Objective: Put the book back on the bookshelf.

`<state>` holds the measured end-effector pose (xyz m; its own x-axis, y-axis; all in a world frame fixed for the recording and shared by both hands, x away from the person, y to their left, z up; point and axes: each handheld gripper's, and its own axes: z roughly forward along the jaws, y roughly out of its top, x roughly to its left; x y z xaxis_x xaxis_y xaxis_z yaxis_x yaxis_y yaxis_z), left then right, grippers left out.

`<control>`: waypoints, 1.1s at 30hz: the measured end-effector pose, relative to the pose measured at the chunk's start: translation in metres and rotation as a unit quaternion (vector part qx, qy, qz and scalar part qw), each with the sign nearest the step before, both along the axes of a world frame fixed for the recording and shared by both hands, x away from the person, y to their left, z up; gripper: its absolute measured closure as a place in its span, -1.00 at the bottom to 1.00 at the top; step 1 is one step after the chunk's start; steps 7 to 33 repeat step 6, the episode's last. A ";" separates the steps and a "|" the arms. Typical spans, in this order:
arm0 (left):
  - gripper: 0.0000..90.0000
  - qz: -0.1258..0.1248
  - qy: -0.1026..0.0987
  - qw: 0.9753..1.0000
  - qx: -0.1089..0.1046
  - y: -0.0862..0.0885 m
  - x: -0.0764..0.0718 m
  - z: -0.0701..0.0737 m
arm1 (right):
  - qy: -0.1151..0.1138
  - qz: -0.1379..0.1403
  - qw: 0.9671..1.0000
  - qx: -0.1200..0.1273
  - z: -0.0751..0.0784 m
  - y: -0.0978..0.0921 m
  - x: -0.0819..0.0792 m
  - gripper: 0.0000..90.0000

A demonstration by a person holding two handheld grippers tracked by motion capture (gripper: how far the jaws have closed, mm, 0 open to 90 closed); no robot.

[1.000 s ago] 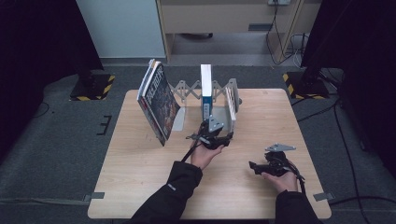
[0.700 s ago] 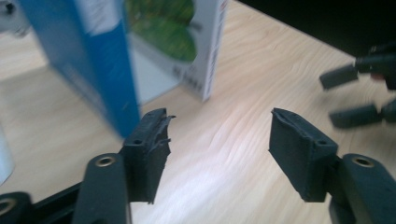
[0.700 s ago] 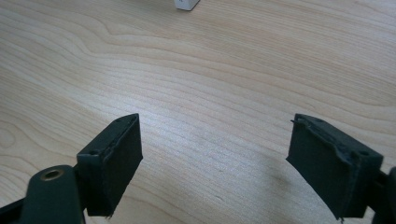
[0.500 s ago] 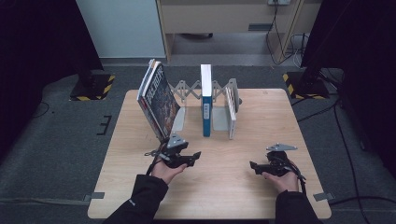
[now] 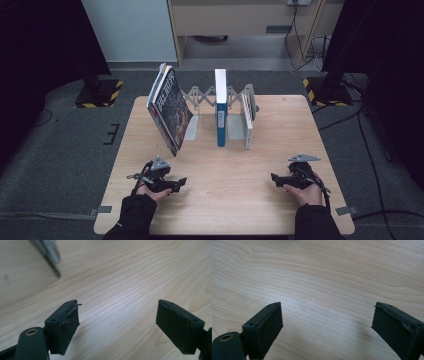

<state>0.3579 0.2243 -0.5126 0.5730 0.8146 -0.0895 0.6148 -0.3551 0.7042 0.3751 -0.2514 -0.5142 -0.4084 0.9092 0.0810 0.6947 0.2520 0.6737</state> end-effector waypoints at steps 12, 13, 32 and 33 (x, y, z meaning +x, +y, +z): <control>-0.64 0.034 -0.003 0.999 0.023 0.021 0.006 -0.003 | 0.004 -0.019 1.000 -0.013 -0.002 -0.012 0.003 -0.79; -0.64 0.034 -0.003 0.999 0.023 0.021 0.006 -0.003 | 0.004 -0.019 1.000 -0.013 -0.002 -0.012 0.003 -0.79; -0.64 0.034 -0.003 0.999 0.023 0.021 0.006 -0.003 | 0.004 -0.019 1.000 -0.013 -0.002 -0.012 0.003 -0.79; -0.64 0.034 -0.003 0.999 0.023 0.021 0.006 -0.003 | 0.004 -0.019 1.000 -0.013 -0.002 -0.012 0.003 -0.79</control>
